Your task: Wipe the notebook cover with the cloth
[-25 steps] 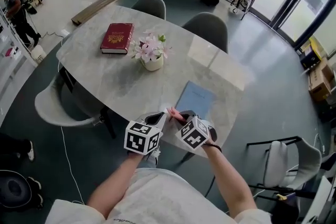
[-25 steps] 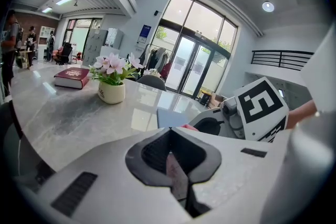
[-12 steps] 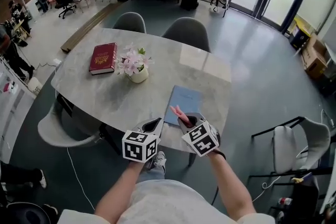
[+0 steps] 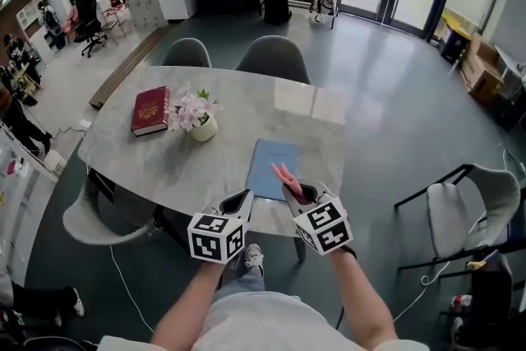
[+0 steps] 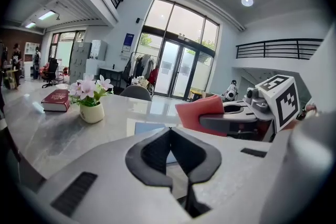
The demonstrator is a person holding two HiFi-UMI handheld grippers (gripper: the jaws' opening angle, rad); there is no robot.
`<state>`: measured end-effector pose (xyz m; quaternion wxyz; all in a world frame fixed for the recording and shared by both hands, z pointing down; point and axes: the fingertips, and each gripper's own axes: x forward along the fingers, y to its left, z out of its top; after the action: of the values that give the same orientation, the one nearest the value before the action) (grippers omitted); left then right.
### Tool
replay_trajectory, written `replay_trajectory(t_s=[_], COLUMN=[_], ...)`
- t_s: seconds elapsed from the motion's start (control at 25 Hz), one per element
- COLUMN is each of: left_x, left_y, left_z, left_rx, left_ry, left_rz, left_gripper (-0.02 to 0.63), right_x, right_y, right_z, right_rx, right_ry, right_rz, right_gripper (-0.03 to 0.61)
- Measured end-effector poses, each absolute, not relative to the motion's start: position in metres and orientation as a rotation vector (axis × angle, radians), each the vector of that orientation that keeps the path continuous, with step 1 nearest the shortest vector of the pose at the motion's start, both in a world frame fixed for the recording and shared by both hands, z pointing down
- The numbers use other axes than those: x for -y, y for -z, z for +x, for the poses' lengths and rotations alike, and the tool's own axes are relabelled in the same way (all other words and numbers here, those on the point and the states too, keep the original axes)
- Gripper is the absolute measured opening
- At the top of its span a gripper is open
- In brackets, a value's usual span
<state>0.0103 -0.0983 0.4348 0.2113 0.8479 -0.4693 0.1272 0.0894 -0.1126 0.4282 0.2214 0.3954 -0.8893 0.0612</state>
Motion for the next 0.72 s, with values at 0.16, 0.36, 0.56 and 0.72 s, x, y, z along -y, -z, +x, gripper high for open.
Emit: replay_trajectory(t_s=[0.16, 0.36, 0.56, 0.72], left_x=[0.089, 0.073, 0.062, 0.057], left_y=[-0.427, -0.423, -0.425, -0.425], left_z=[0.023, 0.039, 0.051, 0.061], left_rx=[1.301, 1.286, 1.275, 1.262], left_ry=[-0.368, -0.378, -0.382, -0.387], left_rz=[2.378, 2.399, 2.405, 2.416], left_gripper=[0.008, 0.008, 0.008, 0.008], right_x=[0.100, 0.086, 0.072, 0.063], right_y=[-0.417, -0.412, -0.413, -0.412], right_z=[0.105, 0.124, 0.131, 0.135], right_rx=[2.517, 2.549, 2.554, 2.561], right_ry=[-0.247, -0.308, -0.309, -0.288], right_rz=[1.154, 1.191, 1.189, 1.185], right_gripper=[0.014, 0.014, 0.014, 0.014])
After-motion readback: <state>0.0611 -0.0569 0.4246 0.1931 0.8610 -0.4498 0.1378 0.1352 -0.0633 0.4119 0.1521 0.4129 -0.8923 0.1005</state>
